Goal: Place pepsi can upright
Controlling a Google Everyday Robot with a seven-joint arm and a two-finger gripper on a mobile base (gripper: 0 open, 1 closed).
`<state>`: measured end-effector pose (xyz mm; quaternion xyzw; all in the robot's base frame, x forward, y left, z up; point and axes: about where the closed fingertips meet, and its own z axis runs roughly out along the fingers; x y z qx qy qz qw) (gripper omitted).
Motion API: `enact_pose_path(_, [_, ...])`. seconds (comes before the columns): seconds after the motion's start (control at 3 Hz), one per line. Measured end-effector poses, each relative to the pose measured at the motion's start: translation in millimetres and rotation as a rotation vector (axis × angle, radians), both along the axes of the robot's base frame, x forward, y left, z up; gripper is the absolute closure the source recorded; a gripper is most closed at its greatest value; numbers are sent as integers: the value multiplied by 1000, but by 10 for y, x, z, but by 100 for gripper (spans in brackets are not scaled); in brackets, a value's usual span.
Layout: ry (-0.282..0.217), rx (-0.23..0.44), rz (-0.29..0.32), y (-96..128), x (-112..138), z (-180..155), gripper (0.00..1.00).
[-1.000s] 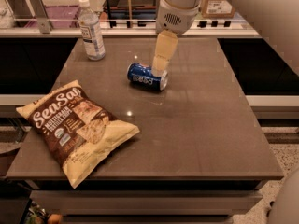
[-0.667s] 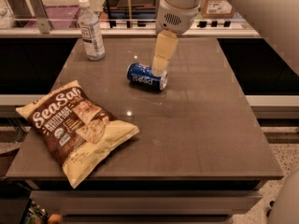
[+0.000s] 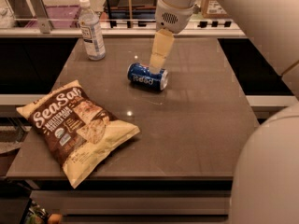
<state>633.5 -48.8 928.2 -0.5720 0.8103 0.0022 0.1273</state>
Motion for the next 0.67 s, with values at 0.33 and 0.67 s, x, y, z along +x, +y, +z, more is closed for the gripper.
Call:
enact_pose_path(0.33, [35,19,7,92,94,-134,0])
enact_pose_path(0.67, [49,25,-6,190,76,-219,0])
